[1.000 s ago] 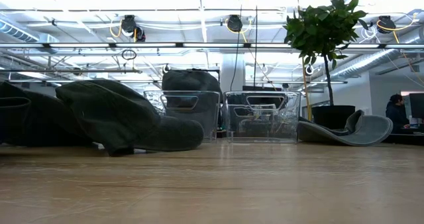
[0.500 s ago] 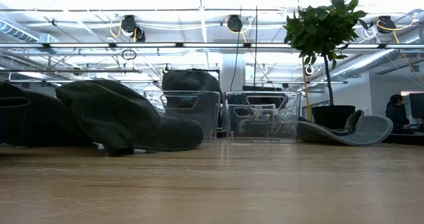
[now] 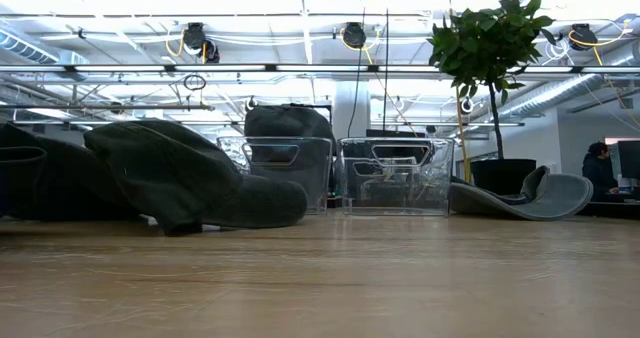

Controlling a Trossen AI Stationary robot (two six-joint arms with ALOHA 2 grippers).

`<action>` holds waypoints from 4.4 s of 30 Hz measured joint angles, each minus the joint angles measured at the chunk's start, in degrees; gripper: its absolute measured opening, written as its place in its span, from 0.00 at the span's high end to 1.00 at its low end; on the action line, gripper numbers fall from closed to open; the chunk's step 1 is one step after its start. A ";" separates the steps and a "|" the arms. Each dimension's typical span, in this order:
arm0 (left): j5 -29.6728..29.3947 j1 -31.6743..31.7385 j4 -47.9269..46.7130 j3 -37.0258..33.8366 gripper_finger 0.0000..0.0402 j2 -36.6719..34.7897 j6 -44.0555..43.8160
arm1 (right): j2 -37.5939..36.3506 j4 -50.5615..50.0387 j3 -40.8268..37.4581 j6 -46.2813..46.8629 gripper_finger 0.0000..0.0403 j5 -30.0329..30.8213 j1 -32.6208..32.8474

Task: Pick & Place hat
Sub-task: Put the bottom gray cap into the left transparent bin

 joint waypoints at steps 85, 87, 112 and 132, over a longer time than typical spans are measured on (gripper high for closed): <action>25.07 20.12 -38.37 29.17 0.35 10.11 -15.97 | 2.85 -17.02 0.00 -12.86 1.00 -29.86 4.83; 26.27 20.12 -38.46 29.49 0.37 11.37 -17.70 | 2.85 -17.06 0.00 -12.85 1.00 -29.85 4.83; 38.70 15.93 -30.63 29.55 0.45 25.01 -25.91 | 2.88 -18.03 0.00 -11.87 1.00 -31.41 3.74; 34.07 14.50 -30.27 29.55 0.51 28.55 -24.58 | 2.88 -17.58 0.00 -10.85 1.00 -32.92 3.85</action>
